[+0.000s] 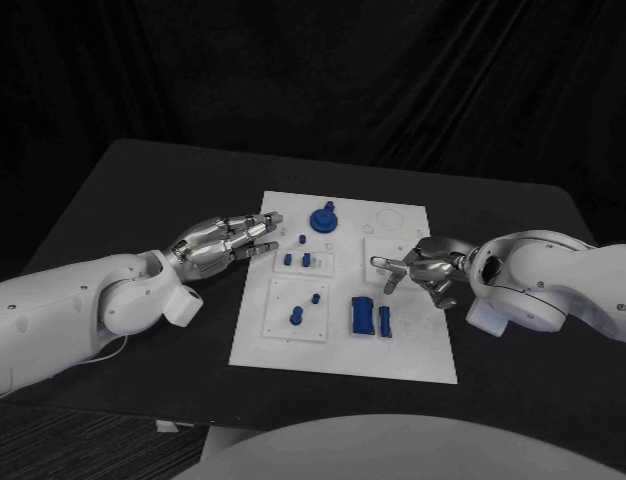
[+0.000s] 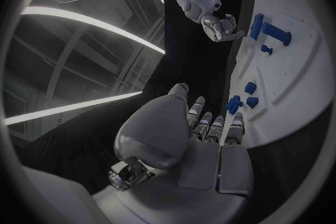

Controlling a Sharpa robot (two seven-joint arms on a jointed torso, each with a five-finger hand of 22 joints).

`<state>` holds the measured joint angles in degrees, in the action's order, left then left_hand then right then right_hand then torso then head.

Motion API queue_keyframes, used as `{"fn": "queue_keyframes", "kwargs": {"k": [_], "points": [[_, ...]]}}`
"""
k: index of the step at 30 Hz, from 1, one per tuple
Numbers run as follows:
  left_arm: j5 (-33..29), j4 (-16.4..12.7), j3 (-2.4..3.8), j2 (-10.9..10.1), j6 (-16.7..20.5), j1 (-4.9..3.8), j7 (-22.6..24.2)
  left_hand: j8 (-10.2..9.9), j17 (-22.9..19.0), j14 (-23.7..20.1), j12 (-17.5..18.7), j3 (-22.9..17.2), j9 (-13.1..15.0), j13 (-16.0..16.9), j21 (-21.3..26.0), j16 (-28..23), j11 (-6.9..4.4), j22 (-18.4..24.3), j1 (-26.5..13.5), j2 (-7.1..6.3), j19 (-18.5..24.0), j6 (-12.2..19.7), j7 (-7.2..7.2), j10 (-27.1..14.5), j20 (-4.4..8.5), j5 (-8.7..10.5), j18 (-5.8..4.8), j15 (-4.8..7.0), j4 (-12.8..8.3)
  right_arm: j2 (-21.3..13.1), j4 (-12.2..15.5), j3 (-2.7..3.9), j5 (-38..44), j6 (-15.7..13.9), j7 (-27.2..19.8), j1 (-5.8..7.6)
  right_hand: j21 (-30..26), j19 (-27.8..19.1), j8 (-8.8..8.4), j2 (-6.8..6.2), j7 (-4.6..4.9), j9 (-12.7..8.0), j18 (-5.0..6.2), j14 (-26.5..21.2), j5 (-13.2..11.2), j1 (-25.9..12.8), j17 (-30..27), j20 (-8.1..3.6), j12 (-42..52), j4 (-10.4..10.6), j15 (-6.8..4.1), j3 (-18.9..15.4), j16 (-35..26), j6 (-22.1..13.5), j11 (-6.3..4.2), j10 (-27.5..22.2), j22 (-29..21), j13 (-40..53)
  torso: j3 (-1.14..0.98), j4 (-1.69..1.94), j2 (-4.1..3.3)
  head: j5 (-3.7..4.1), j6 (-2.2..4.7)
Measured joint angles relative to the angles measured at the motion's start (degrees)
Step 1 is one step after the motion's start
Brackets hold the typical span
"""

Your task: Assemble the parts on the task board

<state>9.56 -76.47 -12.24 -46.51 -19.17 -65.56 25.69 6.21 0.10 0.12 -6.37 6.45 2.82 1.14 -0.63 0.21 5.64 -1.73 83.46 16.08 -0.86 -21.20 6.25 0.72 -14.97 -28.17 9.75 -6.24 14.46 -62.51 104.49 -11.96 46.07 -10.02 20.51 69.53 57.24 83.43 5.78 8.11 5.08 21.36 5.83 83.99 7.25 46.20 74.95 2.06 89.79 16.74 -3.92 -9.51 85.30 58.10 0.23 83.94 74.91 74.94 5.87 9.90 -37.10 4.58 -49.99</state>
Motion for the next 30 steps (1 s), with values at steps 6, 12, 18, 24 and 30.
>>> {"fn": "queue_keyframes", "kwargs": {"k": [6, 12, 18, 24, 30], "points": [[0.00, -0.05, 0.00, -0.12, -0.02, 0.02, -0.04, 0.00, 0.01, 0.00, 0.00, 0.00, 0.00, 0.00, 0.00, 0.00, 0.00, 0.00, 0.00, 0.00, 0.00, 0.00, 0.00, 0.00, 0.00, 0.00, 0.00, 0.00, 0.00, 0.70, -0.80, 0.00, 0.30, 0.34, -0.88, -0.13, 0.00, 0.00, -0.64, 0.65, 0.30, -1.48, 0.00, 0.01, -0.20, 0.09, -0.01, 0.41, 0.00, -0.02, 0.40, -1.19, 0.00, -0.31, 0.09, 0.09, 0.00, -0.01, 0.02, -0.04, -0.08, -0.13, 0.00], [0.00, -0.08, 0.00, -0.17, -0.04, 0.03, -0.08, 0.00, 0.01, 0.00, 0.00, 0.00, 0.00, 0.00, 0.00, 0.00, 0.00, 0.00, 0.00, 0.00, 0.00, 0.00, 0.00, 0.00, 0.00, 0.00, 0.00, 0.00, 0.00, 1.18, -1.30, -0.01, 0.74, 1.04, -0.87, -0.53, 0.00, 0.00, -0.87, 1.11, 0.30, -1.89, 0.00, 0.01, -0.20, 0.09, -0.10, 0.41, 0.00, 0.01, 0.39, -1.71, -0.01, -0.30, 0.30, -0.12, 0.00, -0.01, -0.01, 0.04, -0.15, 0.02, 0.00], [0.00, -0.11, 0.00, -0.13, -0.06, 0.04, -0.11, 0.00, 0.02, 0.00, 0.00, 0.00, 0.00, 0.00, 0.00, 0.00, 0.19, 0.00, 0.00, 0.00, 0.00, 0.00, 0.00, 0.20, 0.00, 0.00, 0.00, 0.00, 0.00, 1.39, -1.43, -0.02, 1.16, 1.94, -0.58, -0.88, 0.00, 0.00, -0.87, 1.11, 0.31, -2.10, 0.00, 0.00, -0.20, 0.09, -0.10, 0.41, 0.00, -0.10, 0.39, -1.82, -0.01, -0.29, 0.29, -0.12, 0.00, -0.02, -0.04, 0.07, -0.19, 0.03, 0.00], [0.00, -0.12, 0.00, -0.13, -0.07, 0.05, -0.14, 0.00, 0.02, 0.00, 0.00, 0.00, 0.00, 0.00, 0.00, 0.00, 0.20, 0.00, 0.00, 0.00, 0.00, 0.00, 0.00, 0.20, 0.00, 0.00, 0.00, 0.00, 0.00, 1.42, -1.47, -0.03, 1.73, 3.04, 0.13, -1.05, 0.00, 0.00, -0.87, 1.50, 0.31, -2.60, 0.00, 0.00, -0.16, 0.49, -0.10, 0.41, 0.00, -0.09, 0.39, -2.47, -0.01, -0.29, 0.47, 0.05, -0.01, -0.02, -0.02, 0.10, -0.17, 0.11, 0.00], [0.00, -0.11, 0.00, -0.13, -0.08, 0.06, -0.16, 0.00, -0.02, 0.00, 0.00, 0.00, 0.00, 0.00, 0.00, 0.00, 0.20, 0.00, 0.00, 0.00, 0.00, 0.00, 0.00, 0.20, 0.00, 0.00, 0.00, 0.00, 0.00, 1.48, -1.52, -0.02, 2.29, 4.08, 1.01, -1.11, -0.14, -0.13, -0.87, 1.93, 0.31, -3.09, -0.01, 0.01, 0.48, 0.92, -0.16, 0.53, 0.00, -0.15, 0.39, -2.97, -0.01, -0.29, 0.47, 0.06, -0.01, -0.02, 0.02, 0.08, -0.10, 0.07, 0.00]]}}
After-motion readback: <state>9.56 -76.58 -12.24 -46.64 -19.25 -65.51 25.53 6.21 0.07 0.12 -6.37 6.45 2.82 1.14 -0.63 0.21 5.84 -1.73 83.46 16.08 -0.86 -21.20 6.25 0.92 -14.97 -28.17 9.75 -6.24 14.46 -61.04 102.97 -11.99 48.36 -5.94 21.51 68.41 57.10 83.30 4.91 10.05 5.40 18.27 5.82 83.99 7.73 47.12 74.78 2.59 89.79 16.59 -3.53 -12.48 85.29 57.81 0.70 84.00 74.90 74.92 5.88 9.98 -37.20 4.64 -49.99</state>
